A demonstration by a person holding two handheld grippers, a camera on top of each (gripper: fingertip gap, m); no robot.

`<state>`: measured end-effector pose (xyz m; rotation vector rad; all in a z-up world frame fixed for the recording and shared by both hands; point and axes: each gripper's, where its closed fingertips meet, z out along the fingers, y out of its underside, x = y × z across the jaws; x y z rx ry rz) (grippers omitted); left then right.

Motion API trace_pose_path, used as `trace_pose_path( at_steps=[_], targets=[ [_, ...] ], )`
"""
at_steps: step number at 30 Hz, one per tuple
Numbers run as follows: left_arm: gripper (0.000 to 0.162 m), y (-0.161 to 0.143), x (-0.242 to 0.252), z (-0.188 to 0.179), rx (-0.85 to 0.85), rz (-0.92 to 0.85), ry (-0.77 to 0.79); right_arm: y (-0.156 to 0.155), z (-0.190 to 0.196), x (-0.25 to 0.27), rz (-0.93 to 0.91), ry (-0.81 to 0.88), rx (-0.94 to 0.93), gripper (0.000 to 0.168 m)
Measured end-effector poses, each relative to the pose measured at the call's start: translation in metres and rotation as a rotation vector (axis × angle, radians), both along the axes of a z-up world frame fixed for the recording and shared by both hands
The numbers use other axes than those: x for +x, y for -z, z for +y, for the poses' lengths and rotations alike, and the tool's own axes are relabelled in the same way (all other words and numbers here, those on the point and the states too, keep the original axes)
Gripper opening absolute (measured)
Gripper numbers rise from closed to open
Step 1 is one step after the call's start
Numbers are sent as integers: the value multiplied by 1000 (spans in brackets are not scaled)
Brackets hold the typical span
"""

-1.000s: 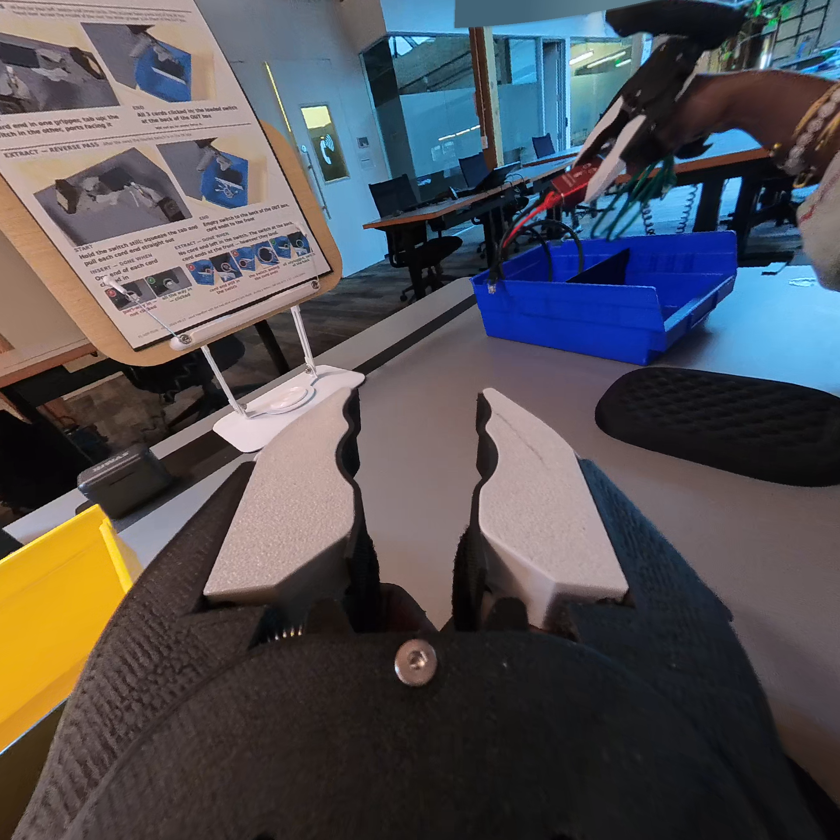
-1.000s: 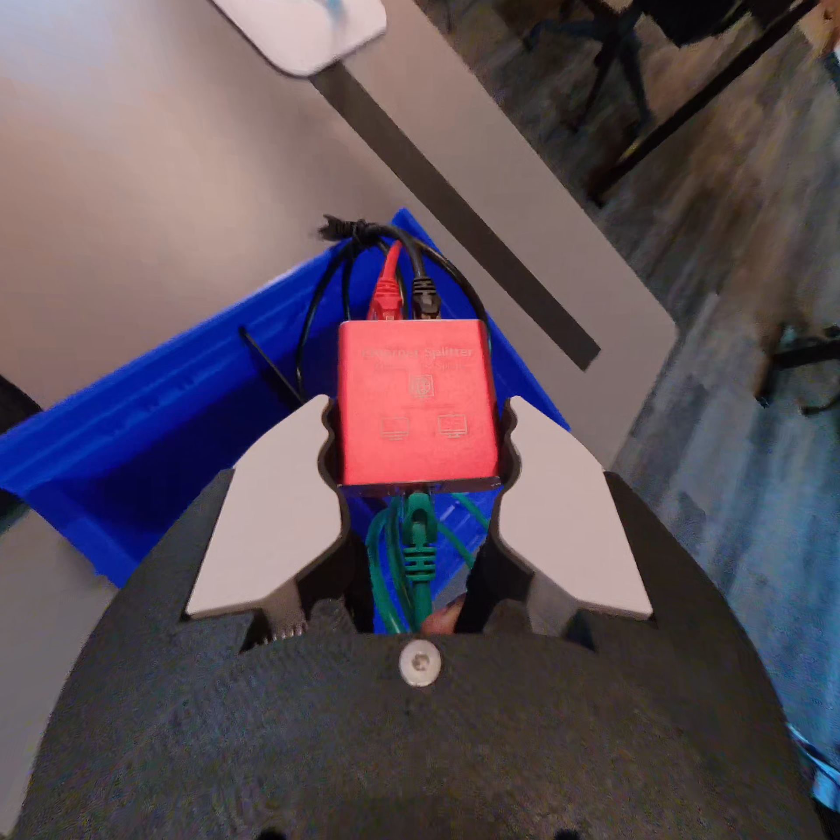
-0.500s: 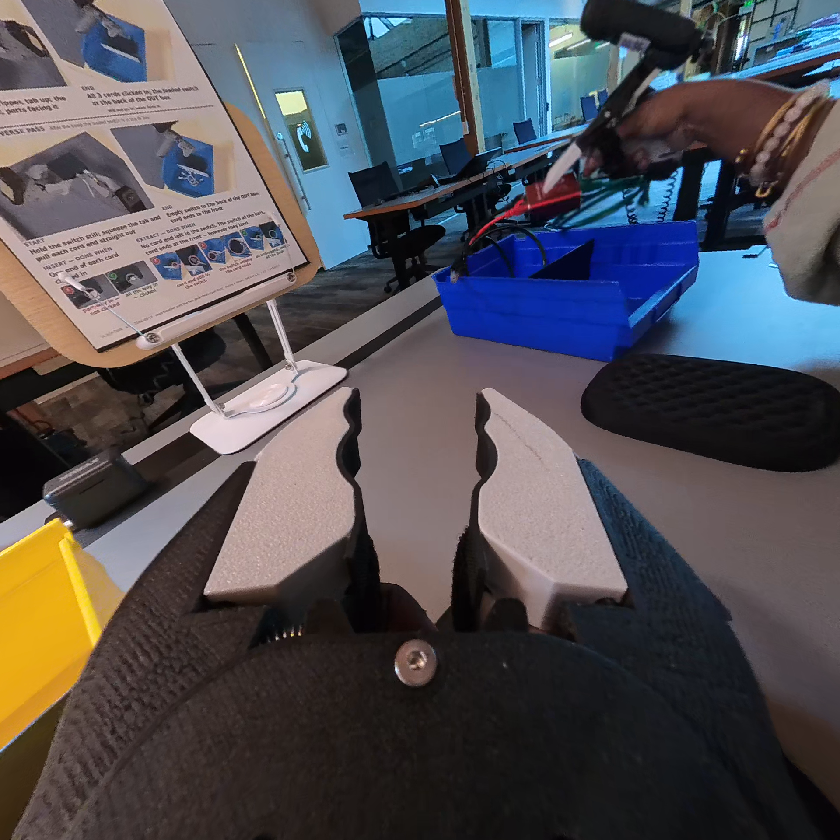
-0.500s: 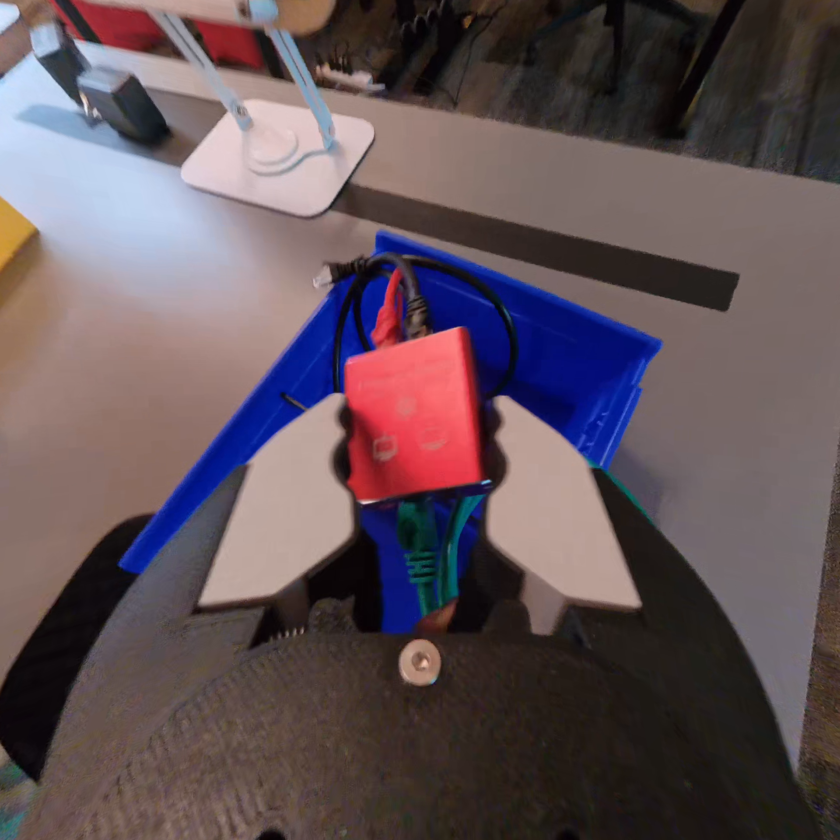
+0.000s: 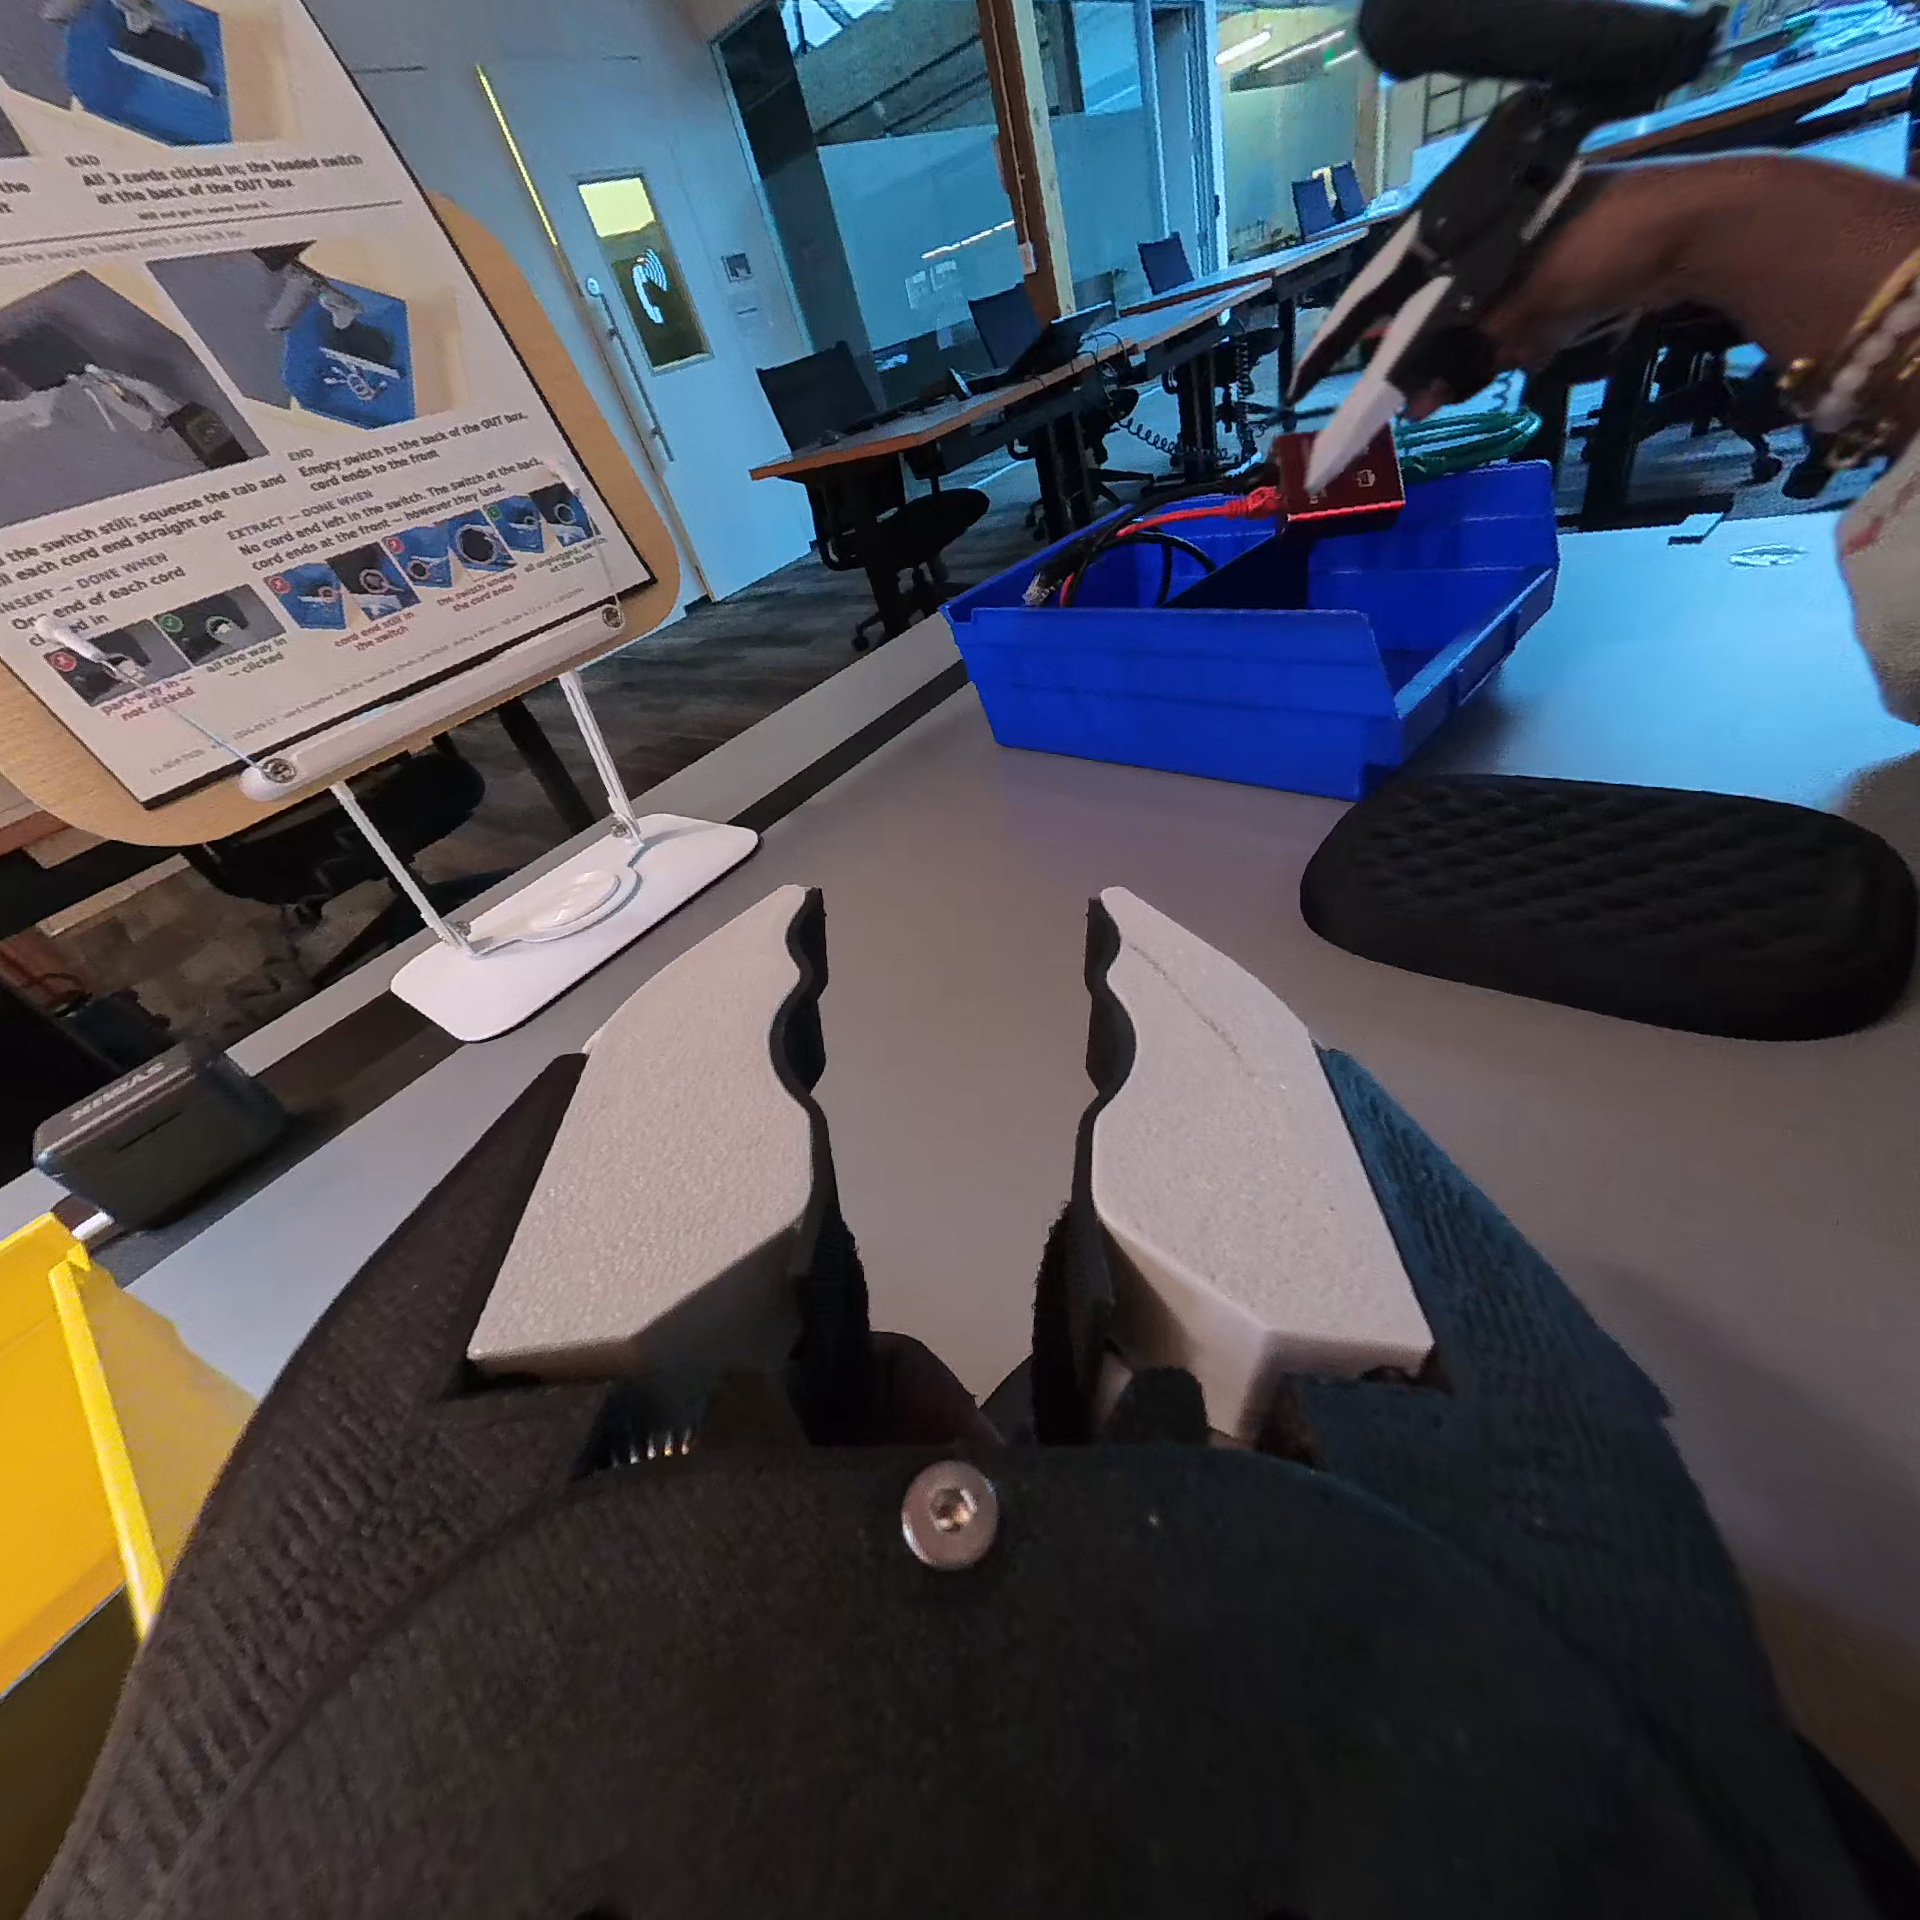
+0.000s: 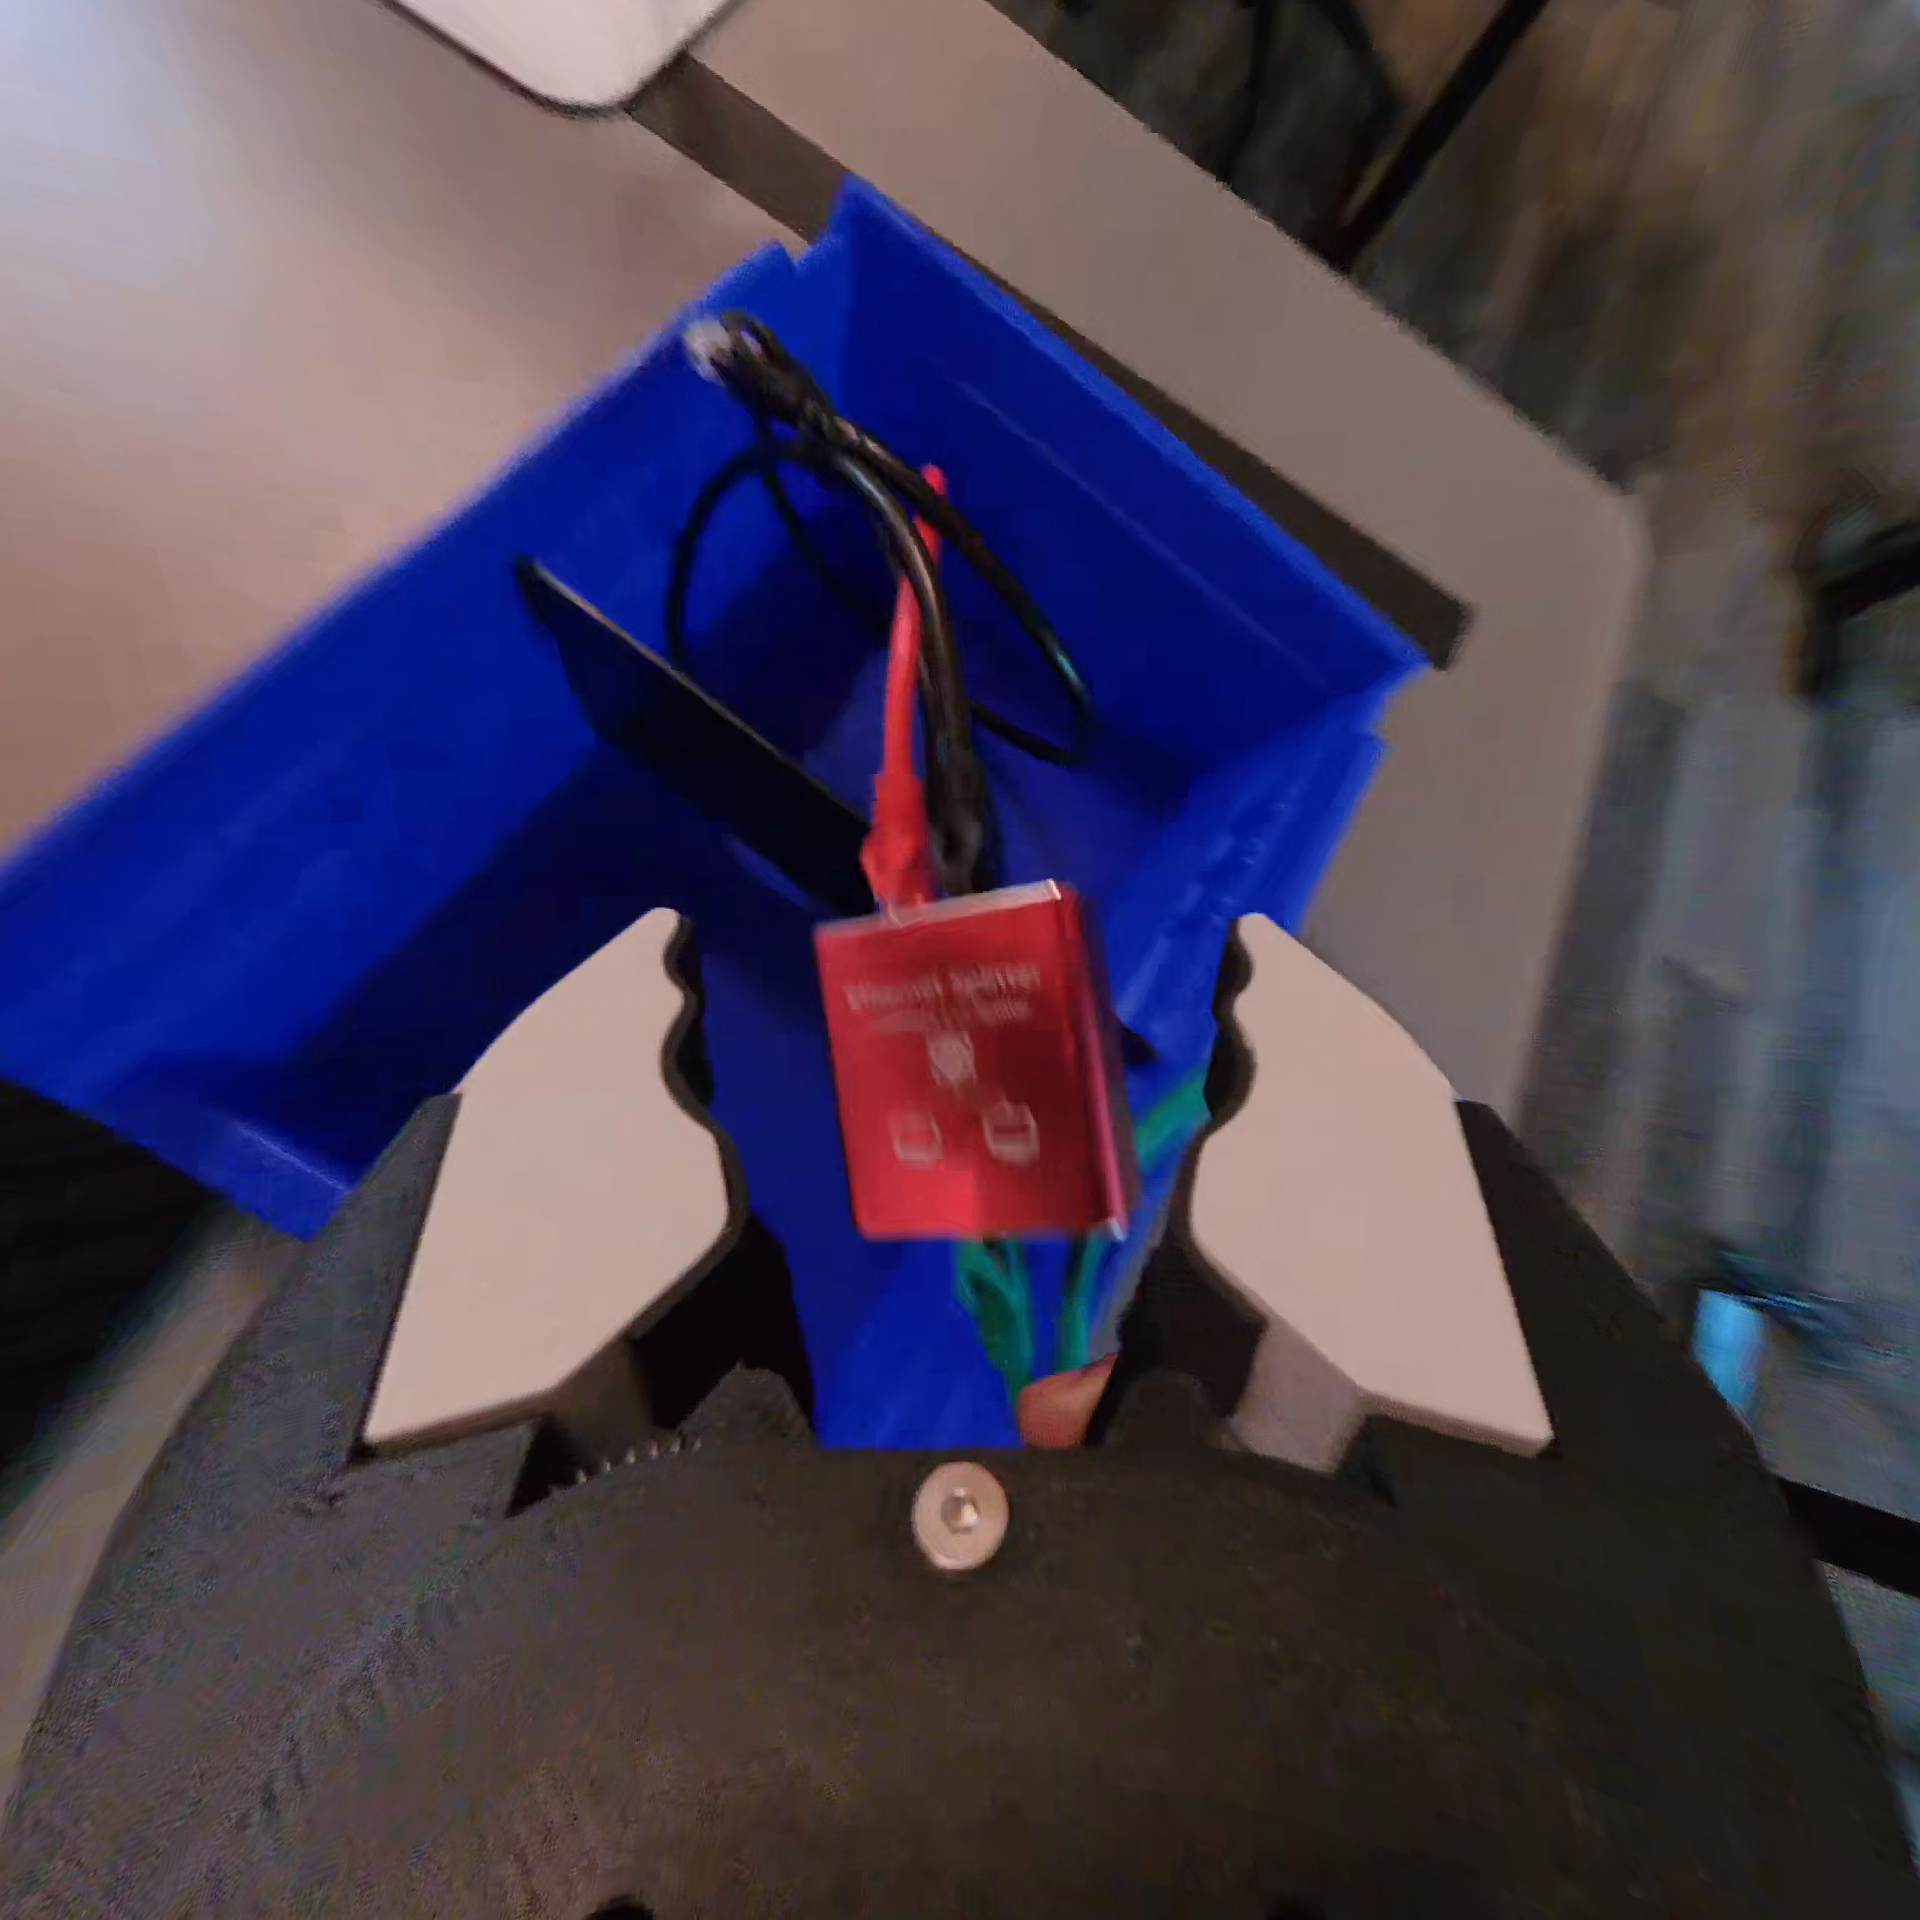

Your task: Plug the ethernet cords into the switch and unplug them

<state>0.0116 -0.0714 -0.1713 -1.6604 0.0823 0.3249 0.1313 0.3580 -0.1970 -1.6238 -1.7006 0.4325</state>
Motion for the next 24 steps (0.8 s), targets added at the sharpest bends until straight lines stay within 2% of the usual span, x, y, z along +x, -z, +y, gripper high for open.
trace_pose_path(
  at_steps=[2,4,5,7,10,14,17,24],
  targets=[
    [47,2,1,2,-2,-5,7,4,9,26,-60,24,100,100],
    [47,5,3,5,-9,-9,16,21,12,46,-132,41,69,101],
    [47,7,5,7,-13,-10,23,32,10,54,-174,44,33,95],
    [47,10,8,10,-23,-8,33,48,11,64,-249,60,51,72],
    [47,10,13,13,-43,21,40,45,15,67,-319,90,221,29],
    [47,11,16,14,-64,53,41,54,7,62,-449,79,359,22],
    [47,14,17,16,-68,47,47,75,-2,63,-520,68,319,25],
    [47,17,18,19,-63,27,61,79,-8,58,-444,56,257,24]
  ],
)
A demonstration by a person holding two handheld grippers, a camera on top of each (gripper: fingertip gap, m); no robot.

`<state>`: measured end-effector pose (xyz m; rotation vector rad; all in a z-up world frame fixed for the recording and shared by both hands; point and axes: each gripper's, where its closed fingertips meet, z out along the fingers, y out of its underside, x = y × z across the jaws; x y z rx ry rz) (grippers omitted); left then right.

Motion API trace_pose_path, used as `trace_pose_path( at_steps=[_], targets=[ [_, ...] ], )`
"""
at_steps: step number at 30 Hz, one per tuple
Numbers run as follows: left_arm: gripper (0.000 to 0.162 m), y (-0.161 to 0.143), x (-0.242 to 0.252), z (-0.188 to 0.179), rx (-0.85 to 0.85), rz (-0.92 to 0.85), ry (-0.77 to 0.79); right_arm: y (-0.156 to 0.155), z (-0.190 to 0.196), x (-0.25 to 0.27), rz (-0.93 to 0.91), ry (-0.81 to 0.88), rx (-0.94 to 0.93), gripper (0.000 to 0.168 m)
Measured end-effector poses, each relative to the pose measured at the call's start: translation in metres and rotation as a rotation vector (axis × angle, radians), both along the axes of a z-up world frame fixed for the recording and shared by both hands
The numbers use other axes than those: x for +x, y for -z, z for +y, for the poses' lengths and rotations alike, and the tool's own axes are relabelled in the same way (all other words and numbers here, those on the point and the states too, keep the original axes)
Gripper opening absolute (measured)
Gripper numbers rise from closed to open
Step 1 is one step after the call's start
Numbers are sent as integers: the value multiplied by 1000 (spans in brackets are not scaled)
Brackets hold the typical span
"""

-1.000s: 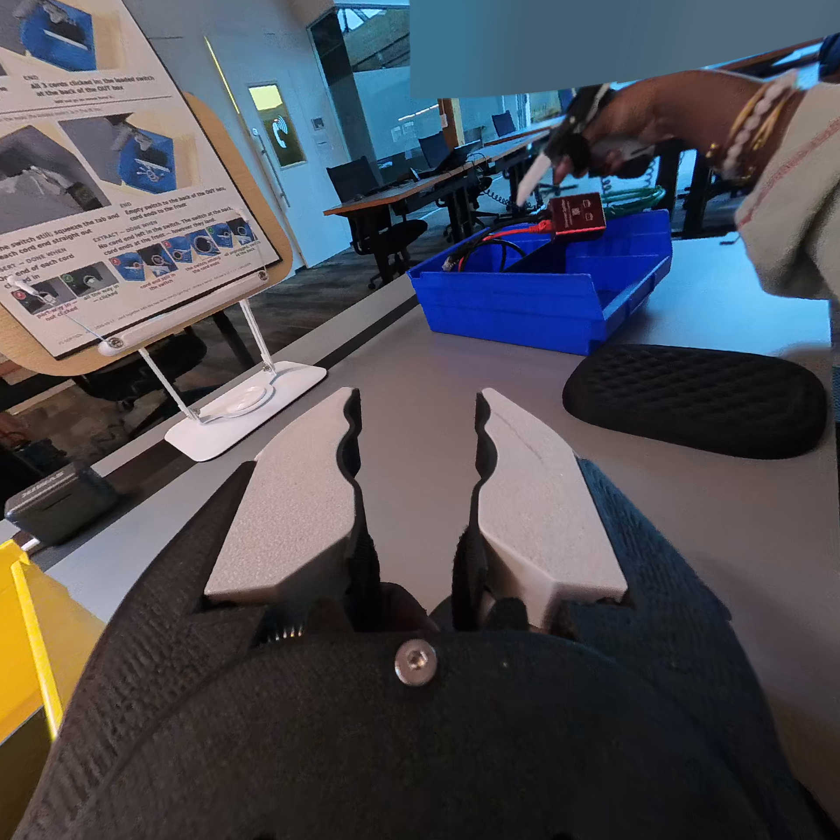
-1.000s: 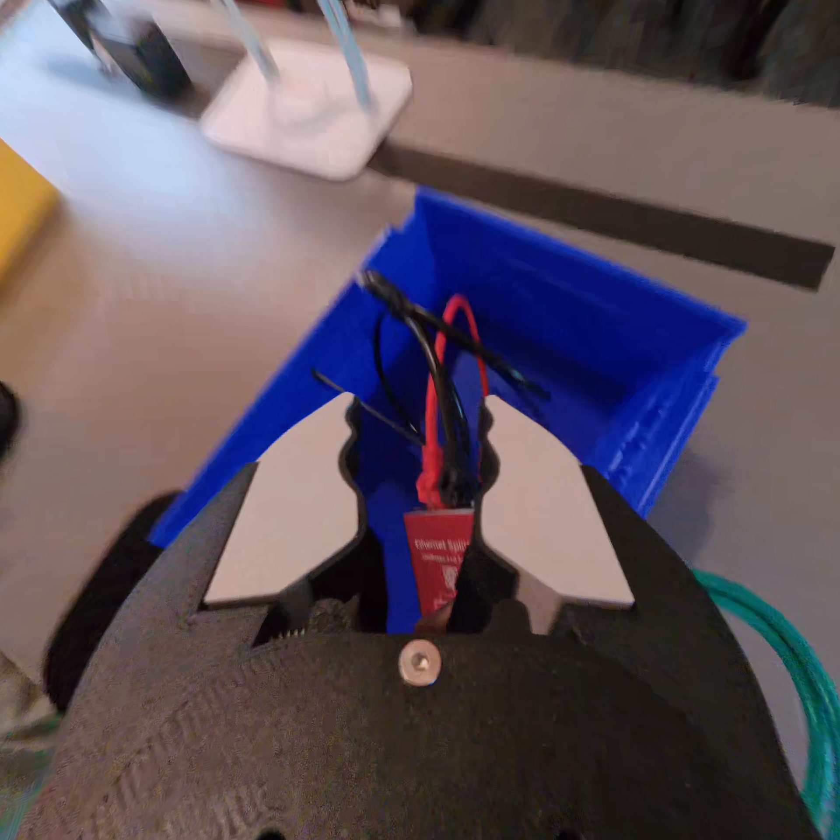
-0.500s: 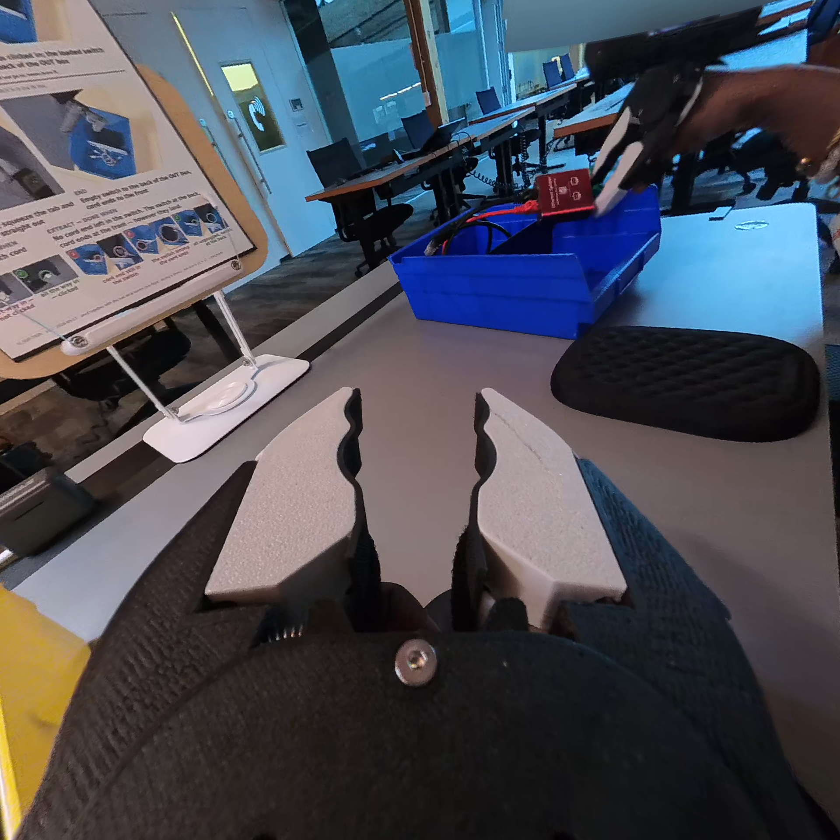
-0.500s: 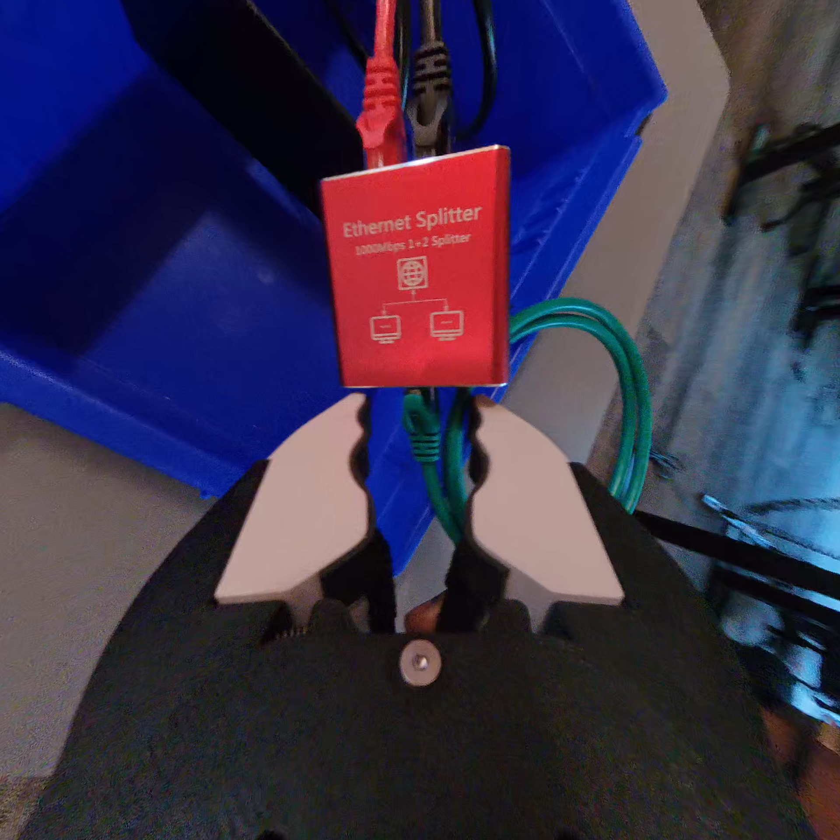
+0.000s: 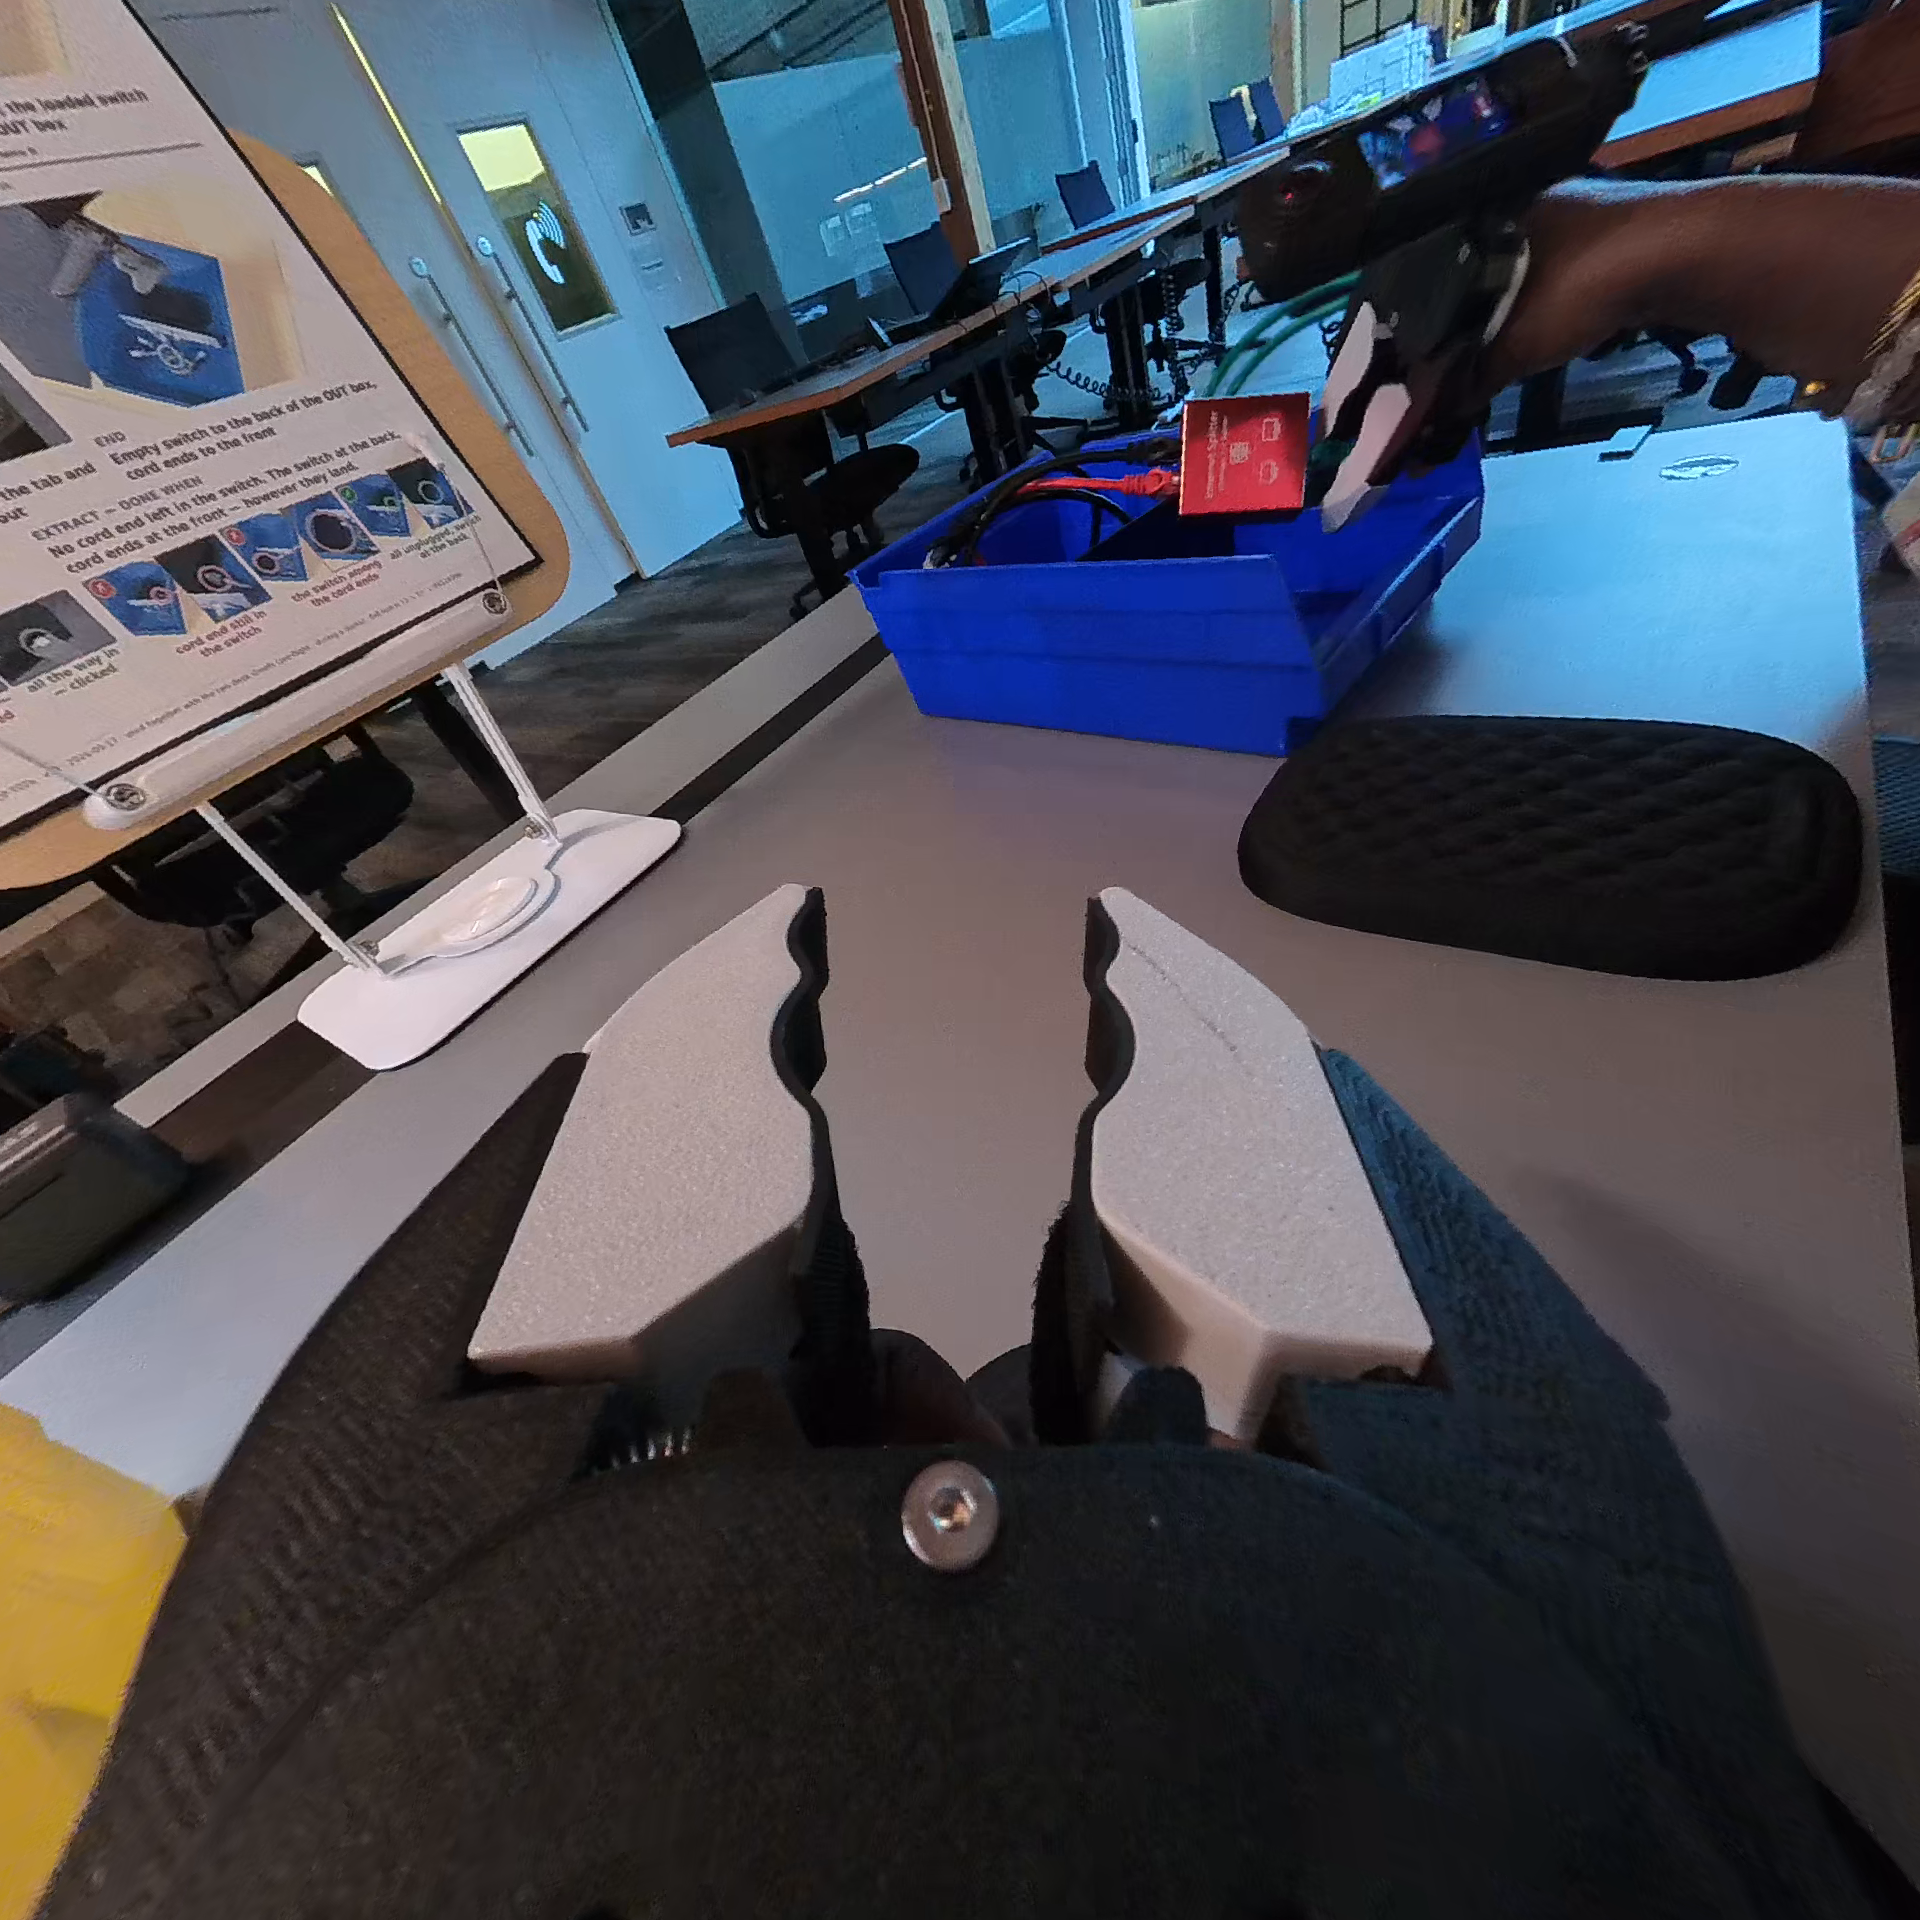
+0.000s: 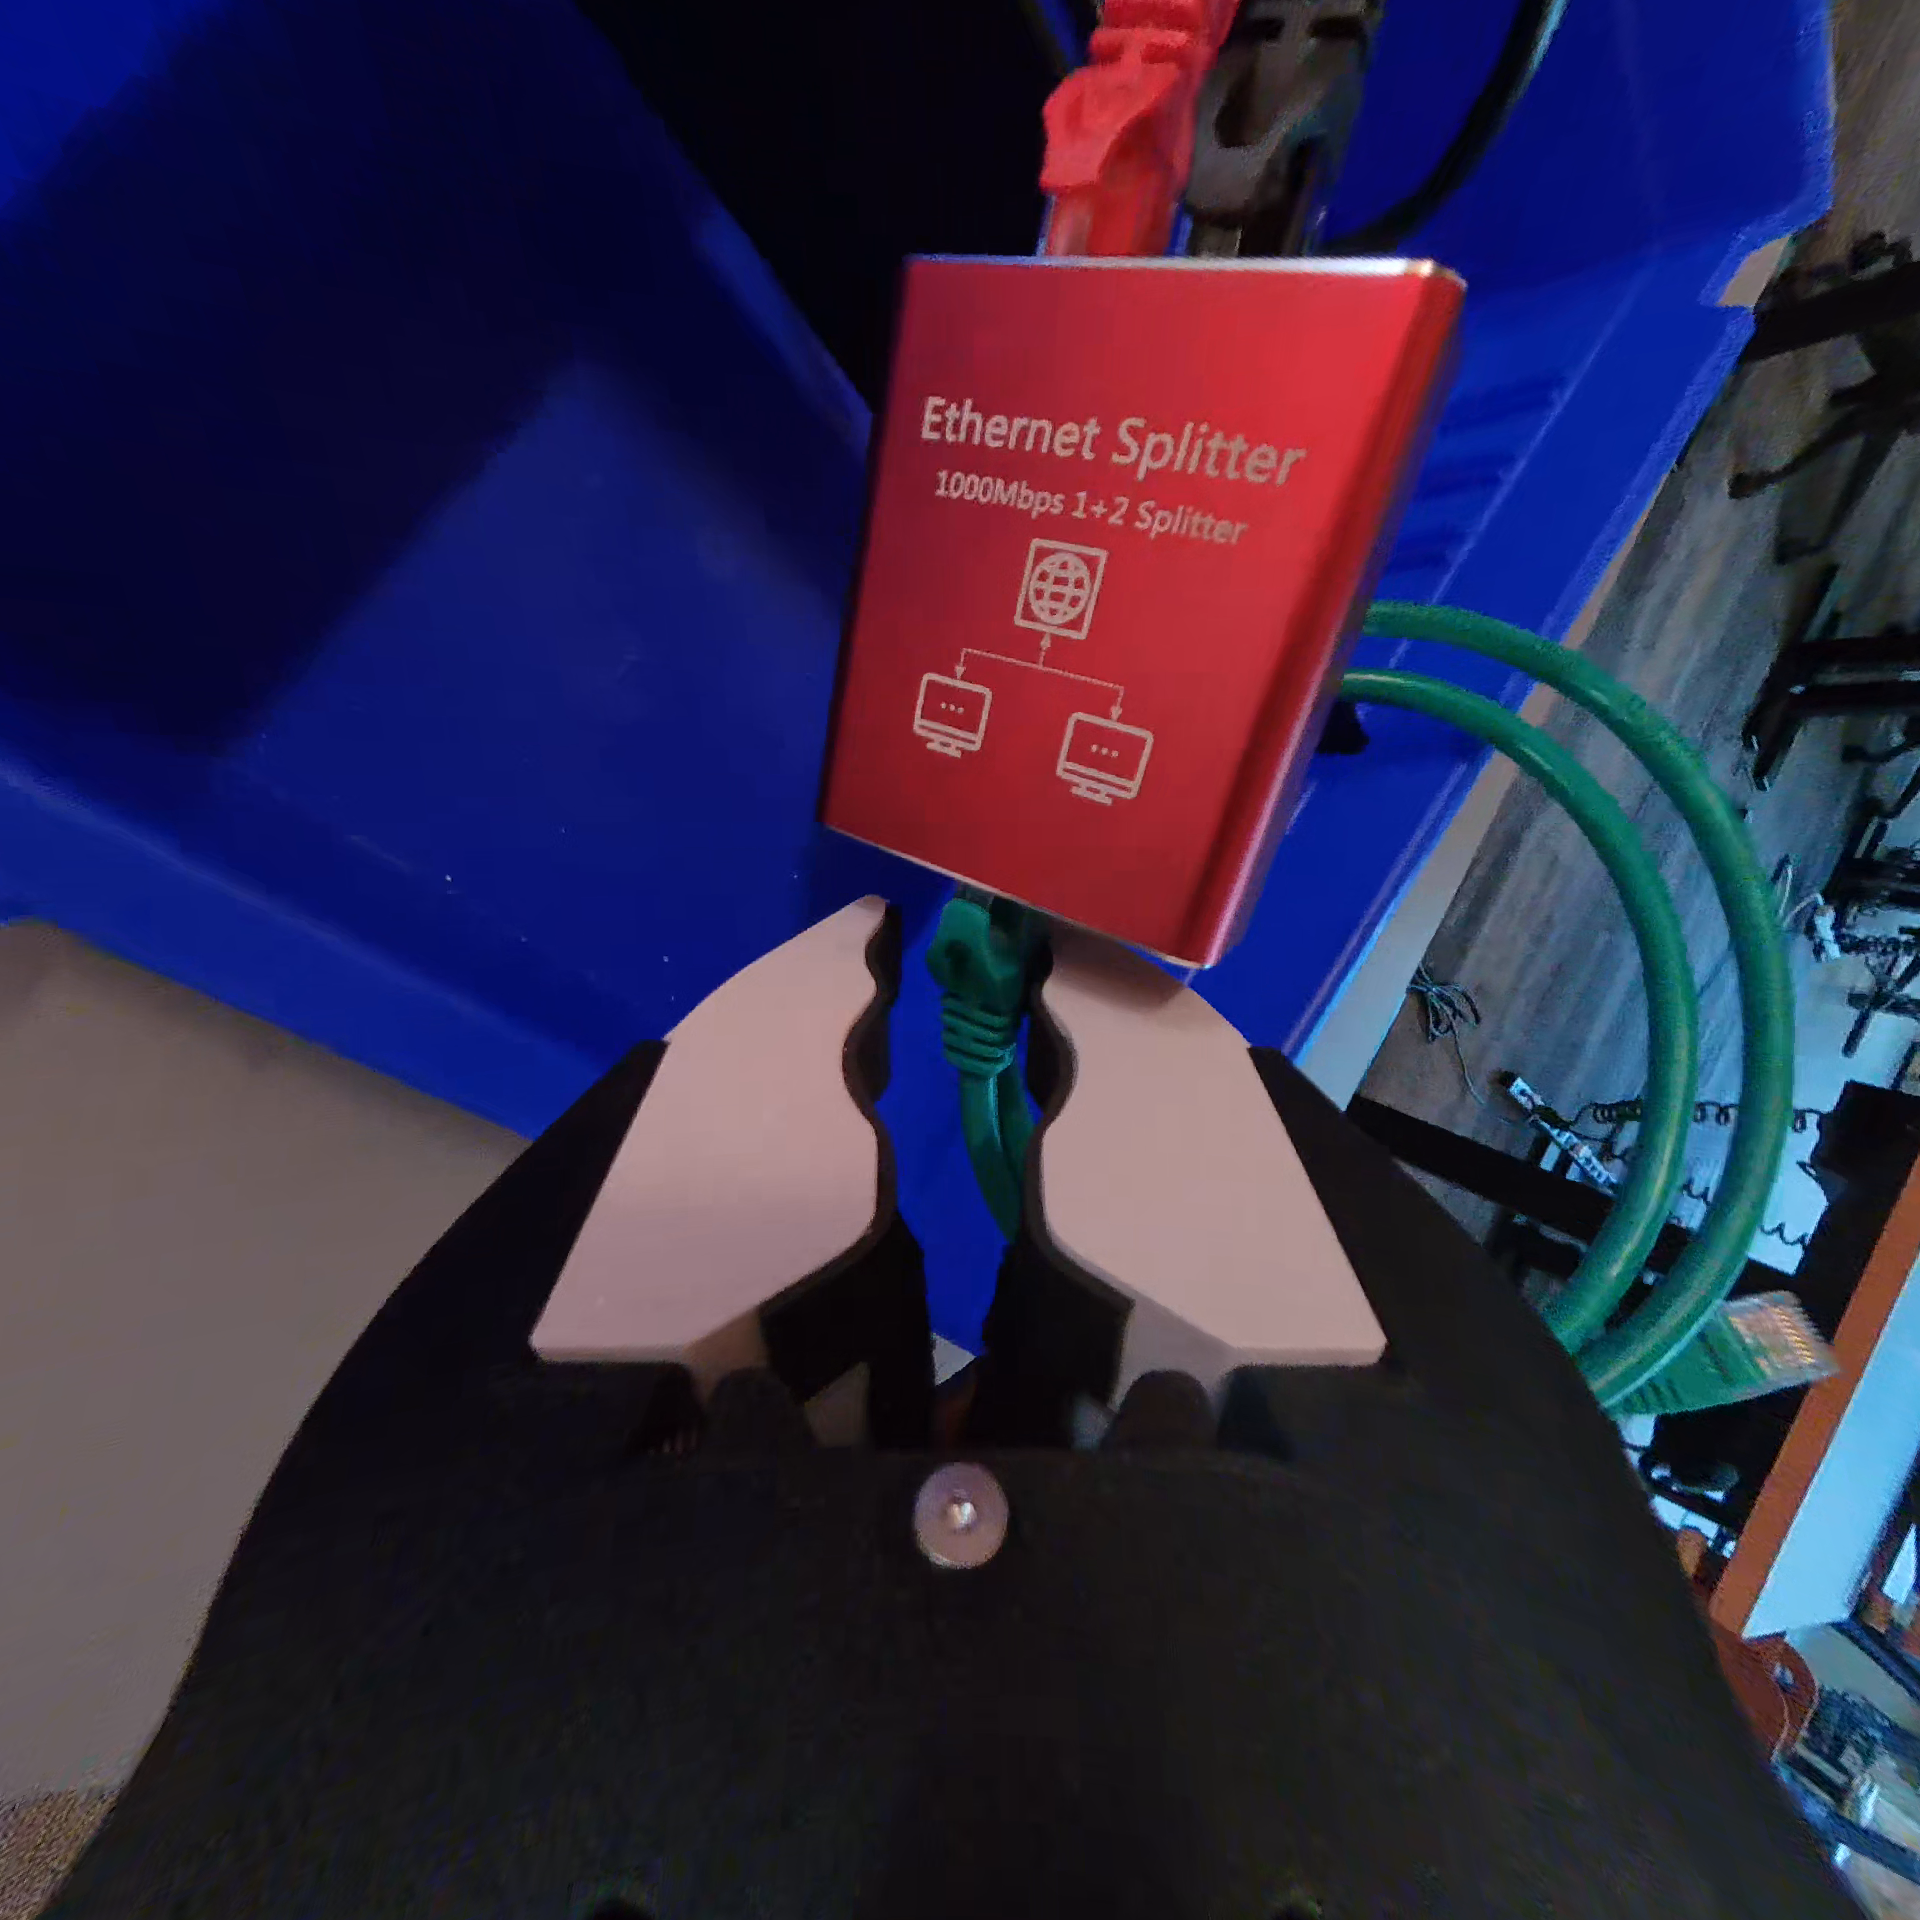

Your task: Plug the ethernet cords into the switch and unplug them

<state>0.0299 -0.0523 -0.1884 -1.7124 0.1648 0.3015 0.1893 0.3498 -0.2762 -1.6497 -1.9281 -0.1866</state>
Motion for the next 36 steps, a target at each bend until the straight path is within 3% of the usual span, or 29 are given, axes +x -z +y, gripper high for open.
trace_pose_path(
  at_steps=[6,9,12,14,17,21,24,26,29,31,33,36],
  targets=[
    [47,4,4,3,-2,-10,17,10,-4,-2,-33,-14,14,32],
    [47,4,4,3,-4,-8,17,36,-44,-23,13,-152,-212,16],
    [47,1,0,-1,-9,8,1,21,-34,-29,128,-123,-179,33],
    [47,-1,-2,-2,-3,5,-3,17,-39,-29,165,-108,-258,54],
    [47,0,-4,-3,4,-11,-5,10,-47,-26,190,-108,-278,61],
    [47,1,-2,-2,-10,-1,-8,-8,-37,-10,172,-64,-105,71],
    [47,-2,-3,-3,-17,7,-25,-35,-42,-12,310,-22,-56,80],
    [48,-4,-6,-5,-9,-7,-48,-50,-63,-23,449,-58,-123,90],
    [53,-11,-15,-12,12,-46,-102,-60,-106,-39,600,-164,-269,98],
    [64,-13,-24,-23,8,-64,-168,-54,-127,-45,630,-194,-338,93],
    [78,-12,-39,-42,-28,-57,-272,-43,-138,-51,629,-185,-353,89],
    [84,-1,-65,-83,-122,-11,-458,-20,-140,-59,580,-155,-325,84]
  ],
)
